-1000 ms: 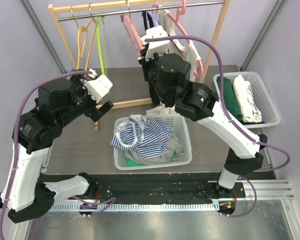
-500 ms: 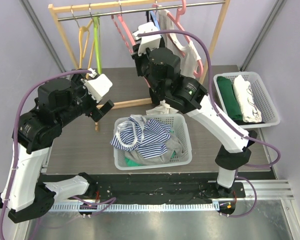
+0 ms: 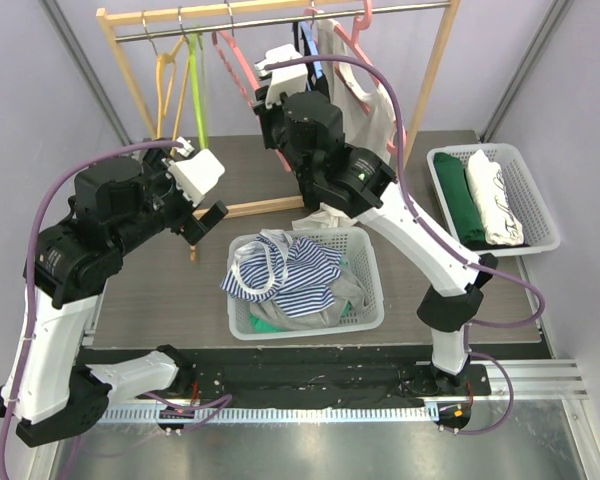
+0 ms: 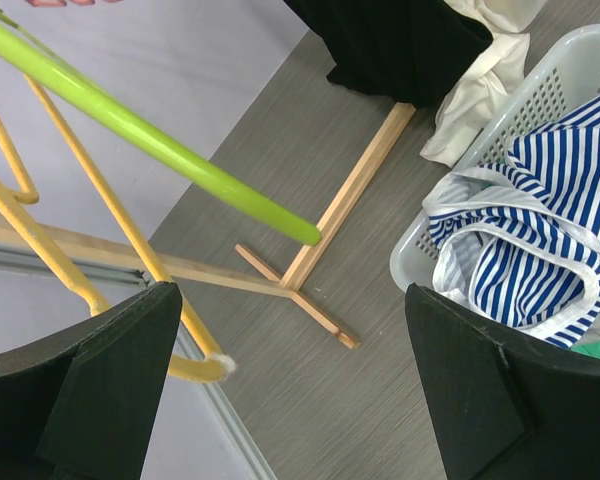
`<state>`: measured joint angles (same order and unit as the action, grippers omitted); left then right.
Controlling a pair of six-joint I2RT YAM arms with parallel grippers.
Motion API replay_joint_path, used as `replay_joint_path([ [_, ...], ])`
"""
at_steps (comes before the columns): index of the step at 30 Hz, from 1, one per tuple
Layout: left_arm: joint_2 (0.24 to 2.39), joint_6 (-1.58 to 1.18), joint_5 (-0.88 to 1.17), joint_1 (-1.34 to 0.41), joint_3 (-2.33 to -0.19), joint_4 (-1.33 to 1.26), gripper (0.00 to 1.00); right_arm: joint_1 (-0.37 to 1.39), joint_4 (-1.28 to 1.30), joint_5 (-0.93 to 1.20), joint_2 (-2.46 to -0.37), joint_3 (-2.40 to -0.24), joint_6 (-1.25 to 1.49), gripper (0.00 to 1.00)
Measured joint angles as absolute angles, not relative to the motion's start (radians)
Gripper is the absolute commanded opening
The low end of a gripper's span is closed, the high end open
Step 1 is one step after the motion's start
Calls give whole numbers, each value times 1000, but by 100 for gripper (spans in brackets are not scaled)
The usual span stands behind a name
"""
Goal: Remove the tank top from the hanger
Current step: Place the hanger at the clothesline.
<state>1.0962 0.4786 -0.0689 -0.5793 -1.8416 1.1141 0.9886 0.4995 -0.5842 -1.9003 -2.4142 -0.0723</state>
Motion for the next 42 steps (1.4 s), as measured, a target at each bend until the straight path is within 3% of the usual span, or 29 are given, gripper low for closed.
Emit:
replay_joint_path([
  [16, 1095, 474, -59, -575, -1841, 1115, 100, 993, 479, -513, -1971, -2477, -42, 3],
  [20, 1095, 466, -51, -573, -1830, 1112, 100, 993, 475, -509, -1969, -2464, -41, 47],
  [24, 1095, 448, -44, -570, -1807, 1112, 100, 993, 480, -502, -1915, -2344, -30, 73],
  [33, 1106, 418, -35, -569, -1799, 1099, 100, 935, 559, -471, -1657, -2135, 17, 87],
  [42, 1118, 403, -28, -569, -1804, 1098, 100, 709, 524, -386, -1416, -2097, 88, 83],
])
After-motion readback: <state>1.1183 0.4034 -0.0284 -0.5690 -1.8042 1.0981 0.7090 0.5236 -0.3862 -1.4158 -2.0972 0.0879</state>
